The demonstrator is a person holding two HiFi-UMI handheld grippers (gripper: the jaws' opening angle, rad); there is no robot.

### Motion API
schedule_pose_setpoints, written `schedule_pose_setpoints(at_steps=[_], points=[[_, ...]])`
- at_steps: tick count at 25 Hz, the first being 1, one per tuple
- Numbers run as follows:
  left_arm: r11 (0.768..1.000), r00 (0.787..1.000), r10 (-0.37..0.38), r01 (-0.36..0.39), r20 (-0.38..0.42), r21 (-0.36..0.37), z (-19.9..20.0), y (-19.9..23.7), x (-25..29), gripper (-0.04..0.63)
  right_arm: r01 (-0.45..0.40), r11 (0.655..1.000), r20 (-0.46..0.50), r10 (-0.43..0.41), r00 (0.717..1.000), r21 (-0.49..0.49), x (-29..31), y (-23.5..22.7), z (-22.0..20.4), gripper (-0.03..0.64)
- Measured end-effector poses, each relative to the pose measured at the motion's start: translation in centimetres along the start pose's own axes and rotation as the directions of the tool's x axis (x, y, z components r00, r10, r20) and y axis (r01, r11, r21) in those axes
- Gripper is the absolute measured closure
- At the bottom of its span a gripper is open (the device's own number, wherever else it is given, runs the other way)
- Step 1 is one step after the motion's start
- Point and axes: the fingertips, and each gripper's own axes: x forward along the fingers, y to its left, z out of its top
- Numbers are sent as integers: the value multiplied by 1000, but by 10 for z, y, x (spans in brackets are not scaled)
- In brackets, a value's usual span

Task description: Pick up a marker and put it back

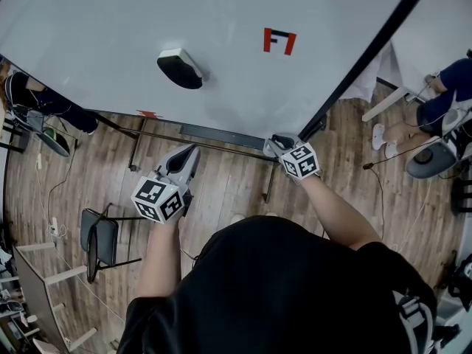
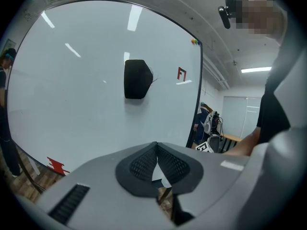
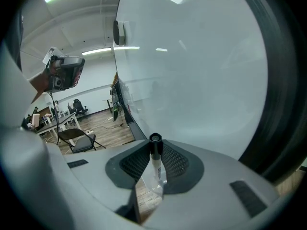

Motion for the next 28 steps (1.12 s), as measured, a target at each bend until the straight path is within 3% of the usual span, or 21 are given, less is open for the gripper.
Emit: schedule_pose_setpoints(at_steps=[10,16,28], points=[[1000,1000,-1,1,2,1,-1,-3,-2,584,13,1000,-21,-13,1000,2,-5,-4,-10,545],[1000,1000,-3,3,1,4,-3,-8,-5,584,34,999,-4,-34,999,2,-15,-7,-4,507],[1000,1000,-23,22,21,20,1,-25,-8,584,63,998,119,-60,991,-19,-71,2,43,479]])
